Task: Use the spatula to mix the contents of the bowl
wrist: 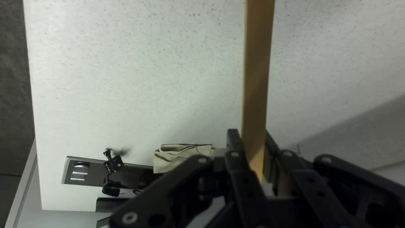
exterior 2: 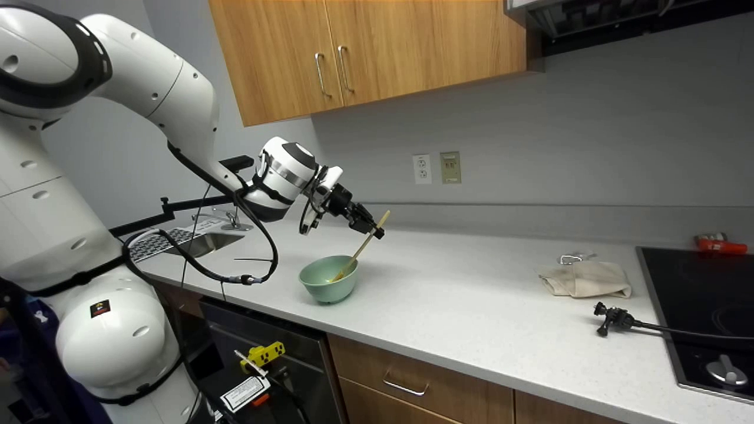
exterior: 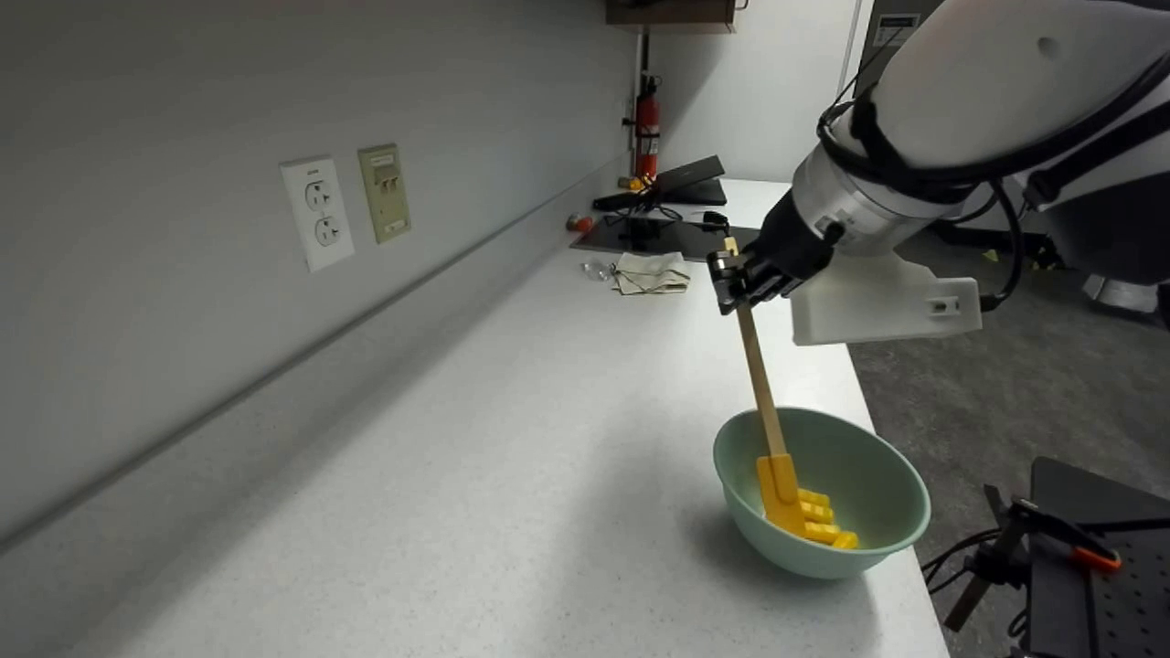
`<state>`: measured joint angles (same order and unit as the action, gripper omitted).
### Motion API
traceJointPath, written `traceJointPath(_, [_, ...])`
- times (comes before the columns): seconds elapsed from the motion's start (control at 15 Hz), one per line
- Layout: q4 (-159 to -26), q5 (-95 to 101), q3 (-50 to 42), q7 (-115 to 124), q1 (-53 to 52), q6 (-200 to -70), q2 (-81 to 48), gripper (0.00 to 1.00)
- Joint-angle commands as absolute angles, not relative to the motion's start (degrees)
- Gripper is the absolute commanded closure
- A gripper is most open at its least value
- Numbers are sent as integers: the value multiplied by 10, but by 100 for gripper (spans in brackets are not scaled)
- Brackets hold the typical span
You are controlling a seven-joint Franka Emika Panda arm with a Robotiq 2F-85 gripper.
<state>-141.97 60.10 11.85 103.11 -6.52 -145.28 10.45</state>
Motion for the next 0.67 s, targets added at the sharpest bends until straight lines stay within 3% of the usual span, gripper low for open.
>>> traceJointPath(0.0, [-1406, 622, 114, 1037, -62, -1450, 108, 96])
traceJointPath(0.6, [-1416, 700, 121, 1051, -72, -1418, 130, 96])
